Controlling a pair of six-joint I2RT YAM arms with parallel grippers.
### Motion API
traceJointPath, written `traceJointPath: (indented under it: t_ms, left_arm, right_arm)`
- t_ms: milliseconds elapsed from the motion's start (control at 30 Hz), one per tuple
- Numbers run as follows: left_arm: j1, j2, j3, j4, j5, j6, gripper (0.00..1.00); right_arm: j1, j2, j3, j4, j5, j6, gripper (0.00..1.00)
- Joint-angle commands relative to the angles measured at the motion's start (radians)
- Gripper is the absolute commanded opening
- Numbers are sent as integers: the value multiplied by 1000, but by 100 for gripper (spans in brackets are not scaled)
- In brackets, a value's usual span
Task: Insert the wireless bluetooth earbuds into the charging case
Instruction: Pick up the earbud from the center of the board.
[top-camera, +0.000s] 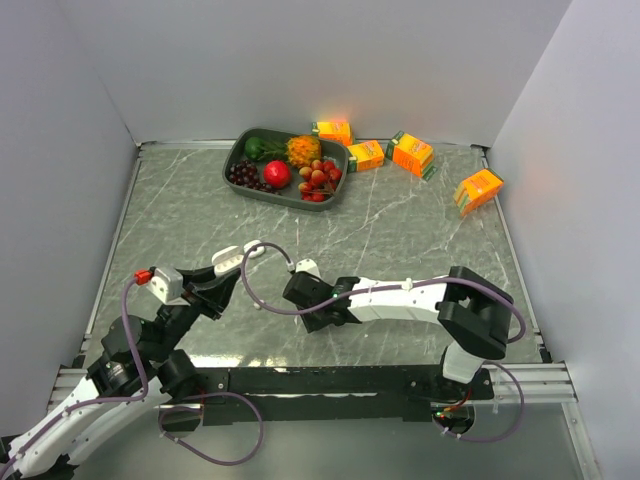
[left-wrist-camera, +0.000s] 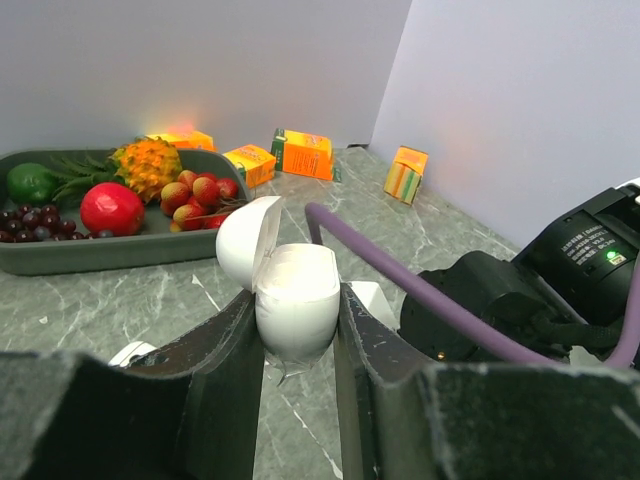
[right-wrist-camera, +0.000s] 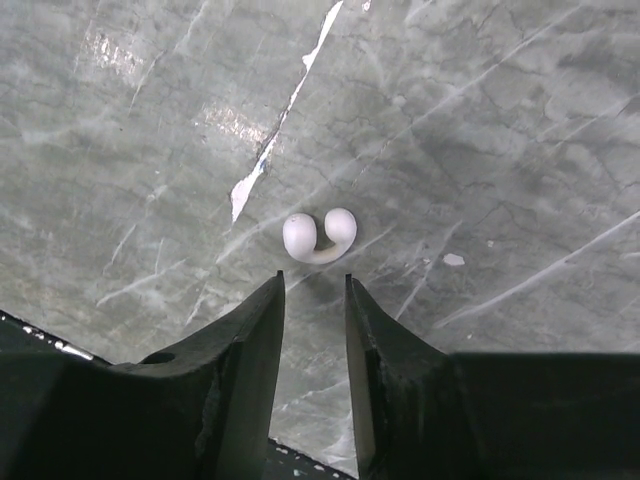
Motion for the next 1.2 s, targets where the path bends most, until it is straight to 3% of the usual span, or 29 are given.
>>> traceJointPath:
  t_ms: [0, 133, 400, 467, 533, 700, 767, 967, 1167]
  left_arm:
    - [0, -4, 31, 19, 3, -10, 1]
    - [-2, -2, 32, 14, -2, -11, 1]
    - [0, 4, 34, 17, 1, -13, 1]
    - [-2, -1, 34, 12, 0, -13, 1]
    - [0, -4, 34, 11, 0, -15, 1]
    - [-2, -5, 31, 12, 0, -13, 1]
    - [-2, -5, 31, 17, 1, -13, 1]
    - [-2, -10, 31, 14, 0, -13, 1]
    - [-2, -13, 32, 9, -4, -11, 1]
  right_arm:
    - [3, 45, 56, 16, 35, -12, 35]
    - [-6, 58, 53, 31, 33, -5, 27]
    - [-40, 101, 93, 28, 24, -7, 22]
    - [-42, 111, 107, 18, 24, -10, 24]
    - [-42, 121, 111, 11, 27, -15, 33]
    - [-54, 127, 125, -4, 44, -25, 36]
    - [-68, 137, 137, -12, 42, -28, 32]
    - [-112, 145, 171, -58, 59, -19, 0]
    - [-182, 53, 159, -64, 50, 7, 0]
